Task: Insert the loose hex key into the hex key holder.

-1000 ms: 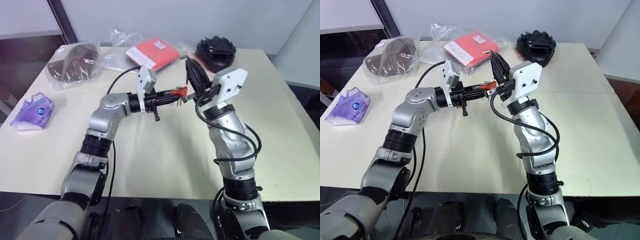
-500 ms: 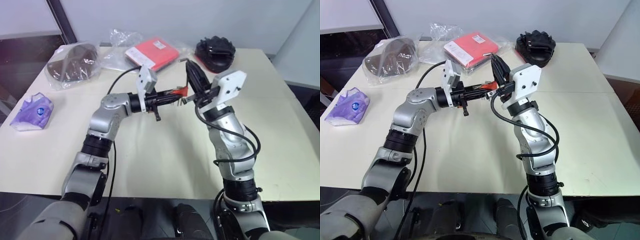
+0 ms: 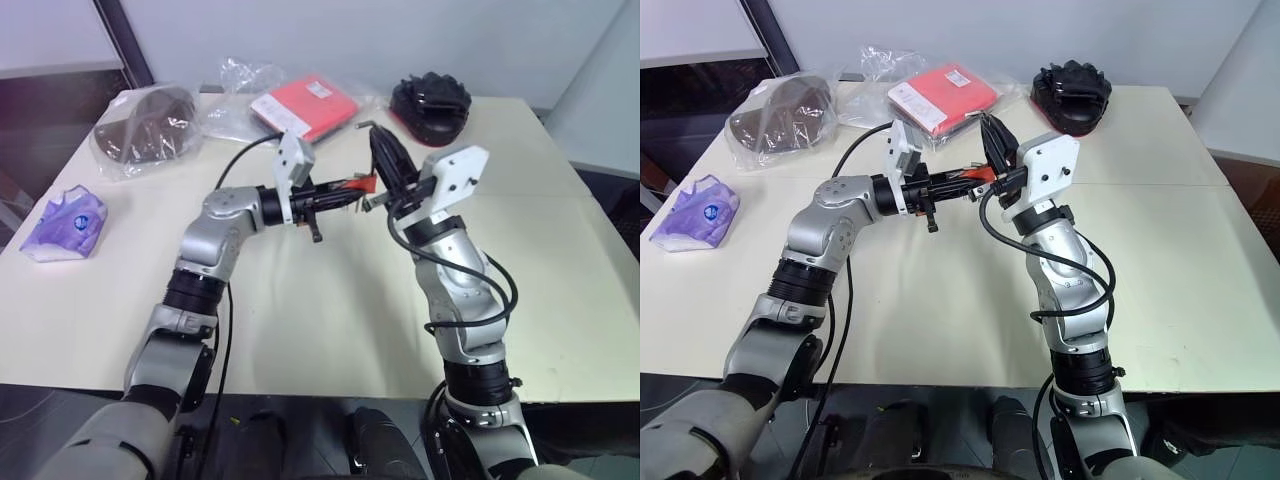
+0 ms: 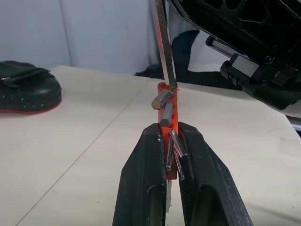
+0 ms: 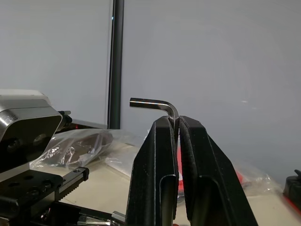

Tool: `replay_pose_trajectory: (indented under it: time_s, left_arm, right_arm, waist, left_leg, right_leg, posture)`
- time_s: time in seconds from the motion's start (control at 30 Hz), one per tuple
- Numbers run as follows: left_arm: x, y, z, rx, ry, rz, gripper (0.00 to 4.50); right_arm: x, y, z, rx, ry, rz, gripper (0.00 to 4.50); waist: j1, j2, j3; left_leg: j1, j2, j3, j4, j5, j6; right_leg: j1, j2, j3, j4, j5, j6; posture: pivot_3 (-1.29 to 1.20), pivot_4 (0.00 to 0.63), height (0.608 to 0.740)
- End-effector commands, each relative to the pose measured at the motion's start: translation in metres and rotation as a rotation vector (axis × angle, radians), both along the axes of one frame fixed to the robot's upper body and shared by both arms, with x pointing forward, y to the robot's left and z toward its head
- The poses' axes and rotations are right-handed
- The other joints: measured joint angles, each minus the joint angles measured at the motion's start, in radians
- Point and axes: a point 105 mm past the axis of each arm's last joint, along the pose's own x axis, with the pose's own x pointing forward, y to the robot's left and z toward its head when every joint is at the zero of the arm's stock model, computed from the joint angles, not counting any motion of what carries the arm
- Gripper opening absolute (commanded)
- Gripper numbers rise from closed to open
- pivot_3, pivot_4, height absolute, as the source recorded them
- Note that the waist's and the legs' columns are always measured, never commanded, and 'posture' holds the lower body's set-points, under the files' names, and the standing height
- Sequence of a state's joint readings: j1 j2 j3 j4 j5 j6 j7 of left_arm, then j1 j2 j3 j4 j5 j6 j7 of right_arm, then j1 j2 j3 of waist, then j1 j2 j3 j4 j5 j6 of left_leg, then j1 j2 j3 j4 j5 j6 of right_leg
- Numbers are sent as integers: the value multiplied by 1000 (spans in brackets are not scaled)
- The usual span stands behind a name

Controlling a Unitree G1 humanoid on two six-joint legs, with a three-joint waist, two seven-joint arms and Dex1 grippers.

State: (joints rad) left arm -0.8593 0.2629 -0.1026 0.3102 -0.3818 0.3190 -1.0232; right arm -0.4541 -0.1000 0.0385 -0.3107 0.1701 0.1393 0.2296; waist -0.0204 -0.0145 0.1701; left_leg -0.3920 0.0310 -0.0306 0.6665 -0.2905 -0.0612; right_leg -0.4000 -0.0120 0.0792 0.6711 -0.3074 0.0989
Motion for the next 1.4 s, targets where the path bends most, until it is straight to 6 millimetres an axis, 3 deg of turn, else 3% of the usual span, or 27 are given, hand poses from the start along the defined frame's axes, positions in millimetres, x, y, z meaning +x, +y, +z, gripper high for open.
replay_pose_trajectory:
  time_s: [0.03, 0.37, 1.2, 1.3, 1.4]
  left_arm:
    - [-6, -2, 20, -34, -71, -23, 0]
    - [-8, -2, 20, -35, -70, -31, 0]
    - [-3, -1, 27, -71, -56, 0, 0]
    - [-4, -2, 27, -70, -57, -1, 0]
    - [-4, -2, 27, -70, -57, -2, 0]
  right_arm:
    - [-2, -2, 4, 8, -26, -10, 58]
    - [3, -6, 7, 7, -39, -23, 58]
    - [-1, -15, -7, 0, 15, -37, 58]
    - [-1, -16, -10, -4, 29, -35, 1014]
    - [-2, -19, -11, -6, 35, -44, 2497]
  waist:
    - [0, 0, 0]
    - [0, 0, 0]
    - [0, 0, 0]
    - [0, 0, 0]
    - [1, 0, 0]
  left_leg:
    - [0, 0, 0, 0, 0, 0]
    - [0, 0, 0, 0, 0, 0]
    - [0, 0, 0, 0, 0, 0]
    - [0, 0, 0, 0, 0, 0]
    - [0, 0, 0, 0, 0, 0]
  right_leg:
    - [0, 0, 0, 0, 0, 0]
    - [0, 0, 0, 0, 0, 0]
    - [0, 0, 0, 0, 0, 0]
    - [0, 0, 0, 0, 0, 0]
    - [0, 0, 0, 0, 0, 0]
  posture:
    - [0, 150, 740]
    - [0, 150, 740]
    - [0, 150, 740]
    - [0, 150, 740]
    - [0, 150, 740]
